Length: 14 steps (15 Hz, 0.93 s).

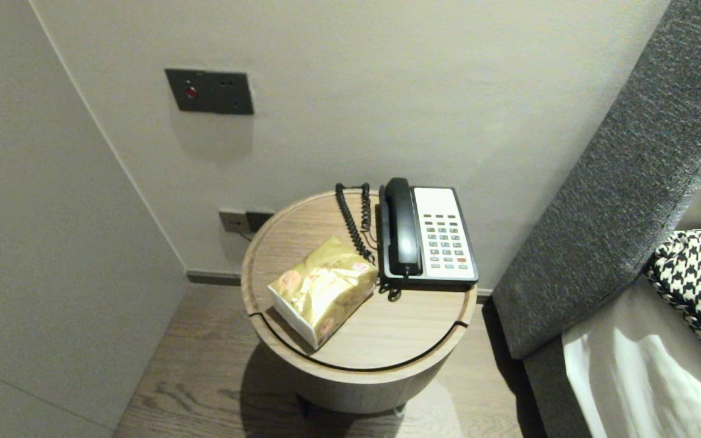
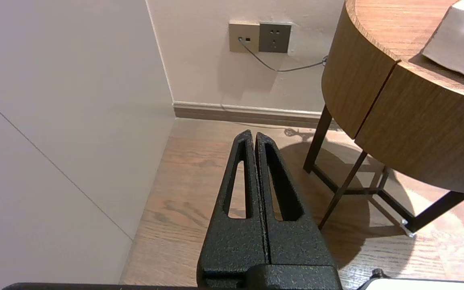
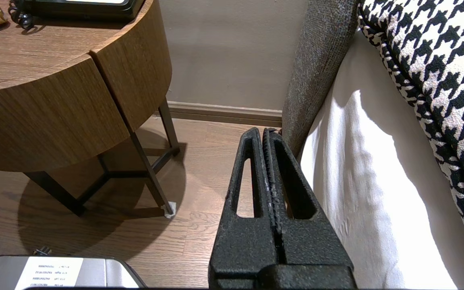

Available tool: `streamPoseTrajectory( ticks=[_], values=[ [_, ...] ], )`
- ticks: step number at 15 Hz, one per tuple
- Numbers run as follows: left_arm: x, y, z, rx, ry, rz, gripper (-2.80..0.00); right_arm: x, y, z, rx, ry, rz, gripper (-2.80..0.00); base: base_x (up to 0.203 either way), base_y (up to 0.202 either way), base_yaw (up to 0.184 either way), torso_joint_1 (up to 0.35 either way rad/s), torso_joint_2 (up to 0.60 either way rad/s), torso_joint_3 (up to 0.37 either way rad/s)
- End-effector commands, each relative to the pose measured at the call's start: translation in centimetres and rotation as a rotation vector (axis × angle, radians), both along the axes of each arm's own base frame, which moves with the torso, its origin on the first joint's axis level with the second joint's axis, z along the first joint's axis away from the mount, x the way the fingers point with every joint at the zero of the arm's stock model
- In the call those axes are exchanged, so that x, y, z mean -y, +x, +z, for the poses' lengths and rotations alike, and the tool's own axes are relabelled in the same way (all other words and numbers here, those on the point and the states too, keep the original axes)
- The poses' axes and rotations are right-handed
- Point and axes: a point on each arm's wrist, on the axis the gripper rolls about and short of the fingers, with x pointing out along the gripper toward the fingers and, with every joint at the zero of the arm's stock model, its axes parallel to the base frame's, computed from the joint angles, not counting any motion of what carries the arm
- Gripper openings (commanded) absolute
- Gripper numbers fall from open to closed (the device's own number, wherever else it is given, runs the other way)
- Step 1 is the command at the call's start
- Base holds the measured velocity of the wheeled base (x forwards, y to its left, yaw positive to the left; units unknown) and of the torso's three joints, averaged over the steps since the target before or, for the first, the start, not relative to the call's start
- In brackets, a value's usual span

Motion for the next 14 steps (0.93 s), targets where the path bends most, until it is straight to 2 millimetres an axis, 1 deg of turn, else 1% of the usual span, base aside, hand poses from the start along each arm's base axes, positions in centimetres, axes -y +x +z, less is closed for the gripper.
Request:
streamPoseTrajectory(
  ticks=[1,14],
  values=[
    [0.00,-0.01,0.00,0.002,0.001,0.001,-2.80,0.00,0.01,0.00,-0.002,0.000,0.001,-2.80,0.000,0.000,0.000,0.000,0.00,0.000],
    [0.00,-0.01,0.00,0.002,0.001,0.001,-2.80,0.00,0.01,0.01,-0.001,-0.002,0.001,-2.80,0.000,0.000,0.000,0.000,0.00,0.000]
  ],
)
